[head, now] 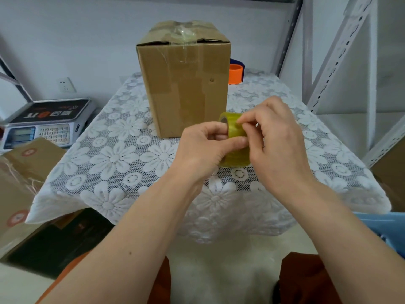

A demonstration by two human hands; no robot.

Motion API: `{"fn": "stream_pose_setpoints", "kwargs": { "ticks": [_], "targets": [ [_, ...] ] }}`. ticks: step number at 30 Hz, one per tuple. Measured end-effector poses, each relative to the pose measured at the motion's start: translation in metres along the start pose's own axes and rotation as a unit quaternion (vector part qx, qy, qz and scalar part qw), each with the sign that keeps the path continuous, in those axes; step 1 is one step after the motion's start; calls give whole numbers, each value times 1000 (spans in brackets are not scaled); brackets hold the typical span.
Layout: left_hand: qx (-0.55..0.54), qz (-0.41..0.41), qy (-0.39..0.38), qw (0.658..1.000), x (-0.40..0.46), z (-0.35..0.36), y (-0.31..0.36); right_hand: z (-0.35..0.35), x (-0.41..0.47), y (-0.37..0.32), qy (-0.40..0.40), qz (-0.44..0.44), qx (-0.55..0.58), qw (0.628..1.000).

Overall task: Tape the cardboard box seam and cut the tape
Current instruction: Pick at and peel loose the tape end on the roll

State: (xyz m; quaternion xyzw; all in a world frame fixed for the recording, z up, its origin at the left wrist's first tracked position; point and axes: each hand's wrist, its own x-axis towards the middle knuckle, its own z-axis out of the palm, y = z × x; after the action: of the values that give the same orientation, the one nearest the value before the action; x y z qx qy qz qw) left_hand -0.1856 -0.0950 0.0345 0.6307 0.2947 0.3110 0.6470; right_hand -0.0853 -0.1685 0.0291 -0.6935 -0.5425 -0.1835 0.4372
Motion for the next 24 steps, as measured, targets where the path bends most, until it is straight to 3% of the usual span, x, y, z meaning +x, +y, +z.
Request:
{"fn": "stream_pose_setpoints", "kwargs": {
  "ticks": [19, 24],
  "targets": [
    [-21, -46, -50, 997, 8, -11, -2, -13, 3, 3, -110, 12, 114, 987],
    [-23, -29, -44, 998, 11, -8, -2, -10, 2, 7, -77, 22, 110, 991]
  ]
}}
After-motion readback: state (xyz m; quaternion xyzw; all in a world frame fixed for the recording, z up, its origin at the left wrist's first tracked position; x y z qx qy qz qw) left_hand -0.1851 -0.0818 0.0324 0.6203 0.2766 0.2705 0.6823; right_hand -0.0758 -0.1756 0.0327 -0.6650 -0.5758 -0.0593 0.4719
